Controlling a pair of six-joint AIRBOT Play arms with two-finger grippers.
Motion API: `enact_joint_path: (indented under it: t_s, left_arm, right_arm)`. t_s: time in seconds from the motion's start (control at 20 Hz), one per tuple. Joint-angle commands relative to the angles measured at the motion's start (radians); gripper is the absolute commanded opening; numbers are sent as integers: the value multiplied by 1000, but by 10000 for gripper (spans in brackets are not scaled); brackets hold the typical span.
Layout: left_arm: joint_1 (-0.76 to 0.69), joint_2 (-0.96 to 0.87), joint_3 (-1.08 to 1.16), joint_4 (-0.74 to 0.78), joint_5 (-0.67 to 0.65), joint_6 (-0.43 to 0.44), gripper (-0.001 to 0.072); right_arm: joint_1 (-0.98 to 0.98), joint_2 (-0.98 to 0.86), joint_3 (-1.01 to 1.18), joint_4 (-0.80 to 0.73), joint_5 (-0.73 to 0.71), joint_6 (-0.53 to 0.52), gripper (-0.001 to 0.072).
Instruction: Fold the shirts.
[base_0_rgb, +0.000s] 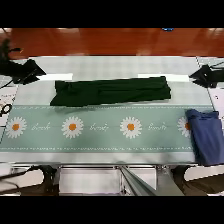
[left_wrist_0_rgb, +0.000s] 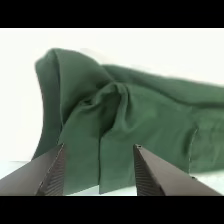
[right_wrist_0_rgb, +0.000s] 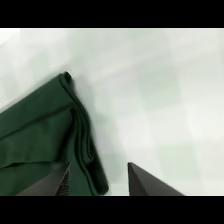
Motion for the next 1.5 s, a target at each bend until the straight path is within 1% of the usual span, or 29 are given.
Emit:
enact_joint_path:
  t_s: [0.0,0.15,0.25,0.35,0.5,0.7,0.75,0.8,0.85,0.9,0.95,1.0,1.05,1.1,1.2,1.25,1.35,1.45]
  left_arm:
    - [-72,288,-304,37,263,-1,510]
    - [-181,359,-434,37,263,-1,509]
    - [-247,352,-445,37,259,-2,509]
    - [-288,350,-445,34,270,-6,509]
    - [-303,349,-445,-46,271,-5,508]
    - [-302,339,-445,-62,285,-5,508]
    - [-302,332,-445,-66,285,-5,508]
    - [-302,324,-445,-73,285,-5,508]
    - [-303,316,-445,-81,285,-5,507]
    - [-302,312,-445,-83,285,-5,506]
    - [-302,311,-444,-87,284,-5,503]
    - [-303,311,-444,-93,284,-5,410]
    - [-304,309,-444,-104,285,-4,137]
    - [-320,302,-444,-143,311,0,23]
    - [-406,264,-431,-245,402,66,20]
    - [-463,226,-409,-253,435,67,20]
    - [-583,102,-325,-252,466,67,20]
    - [-671,-63,-195,-252,449,66,19]
  right_arm:
    - [-29,-9,-93,40,-13,-11,416]
    - [34,-93,-93,129,-21,-18,417]
    - [76,-141,-93,180,-35,-18,417]
    - [111,-188,-86,190,-32,-18,418]
    - [156,-230,-77,224,-27,-20,418]
    - [216,-232,-76,248,-73,-32,414]
    - [230,-232,-71,243,-76,-32,379]
    - [245,-231,-57,228,-75,-33,252]
    - [253,-229,-37,219,-63,-35,51]
    - [256,-222,-11,219,-42,-46,20]
    - [256,-208,11,212,-23,-48,20]
    - [254,-179,23,189,-8,-48,20]
    - [250,-142,22,150,4,-47,20]
    - [250,-98,22,95,28,-48,20]
    - [263,8,7,-43,74,-47,20]
    - [267,75,-23,-80,77,-46,20]
    - [269,214,-107,-108,76,-46,20]
    - [269,359,-214,-115,74,-48,20]
